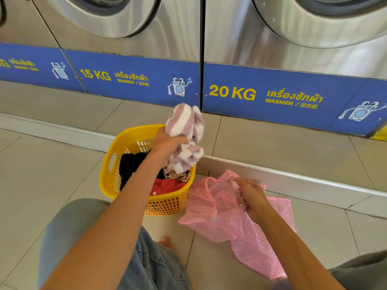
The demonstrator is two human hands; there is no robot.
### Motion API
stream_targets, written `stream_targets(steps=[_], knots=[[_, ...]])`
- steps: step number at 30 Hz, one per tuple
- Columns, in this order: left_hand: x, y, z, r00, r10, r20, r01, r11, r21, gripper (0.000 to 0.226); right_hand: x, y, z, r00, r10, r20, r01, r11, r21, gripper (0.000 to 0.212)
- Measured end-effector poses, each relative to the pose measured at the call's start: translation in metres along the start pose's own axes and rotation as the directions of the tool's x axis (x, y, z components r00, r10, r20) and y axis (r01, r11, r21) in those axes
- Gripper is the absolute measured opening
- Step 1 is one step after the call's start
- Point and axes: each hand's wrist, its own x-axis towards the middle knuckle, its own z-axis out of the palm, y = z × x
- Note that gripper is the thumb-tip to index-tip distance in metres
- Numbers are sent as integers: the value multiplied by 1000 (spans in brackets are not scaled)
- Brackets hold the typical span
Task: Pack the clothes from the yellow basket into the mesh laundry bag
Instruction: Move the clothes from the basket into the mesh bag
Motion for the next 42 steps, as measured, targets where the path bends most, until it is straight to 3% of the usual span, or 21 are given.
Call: stream_targets(steps=[3, 5, 8, 12, 15, 18, 21, 24, 26, 30, 34, 37, 40, 42], knots=[[-10, -22, 0, 985, -130, 110, 106, 973, 205, 27, -3, 0, -3, 1000, 3, -10, -2, 1000, 6, 14], [-12, -32, 1, 986, -134, 103, 90, 931, 355, 27, -3, -1, -6, 1000, 0, -13, 0, 1000, 12, 13], [-11, -30, 2, 985, -123, 118, 61, 904, 424, 32, -5, -3, -6, 1000, 3, -10, -3, 1000, 11, 16], [-11, -19, 3, 993, 116, 4, -92, 764, 639, 46, -9, -4, -8, 1000, 1, -8, -1, 1000, 13, 15], [-20, 6, 12, 974, 217, -71, -159, 868, 471, 40, -10, -6, -12, 999, -11, -32, 12, 999, 31, 15], [-37, 30, 31, 990, 139, 30, -141, 988, 63, 37, -13, -6, -16, 999, -22, -46, 25, 998, 65, 18], [-54, 18, 63, 993, 31, 114, -19, 994, -109, 34, -18, -5, -17, 998, -31, -51, 36, 994, 102, 21], [-67, -26, 98, 976, -103, 189, 123, 988, -92, 45, -22, -1, -22, 998, -52, -35, 57, 987, 149, 13], [-74, -60, 117, 969, -161, 185, 157, 987, 35, 44, -21, 2, -26, 995, -56, -84, 70, 982, 176, 15], [-85, -118, 132, 979, -76, 189, -14, 902, 432, 16, -23, 7, -29, 978, -84, -194, 114, 982, 153, 19], [-79, -152, 147, 873, -215, 439, -145, 744, 653, 9, -24, 14, -34, 980, -95, -175, 114, 989, 97, 26], [-72, -166, 163, 770, -315, 554, -248, 653, 716, 19, -23, 20, -38, 983, -130, -133, 132, 991, 6, 28], [-71, -175, 175, 661, -424, 620, -292, 615, 732, 17, -21, 26, -45, 984, -140, -112, 134, 989, -56, 41], [-71, -180, 178, 604, -491, 627, -235, 642, 729, 16, -16, 29, -52, 985, -124, -121, 115, 990, -78, 45]])
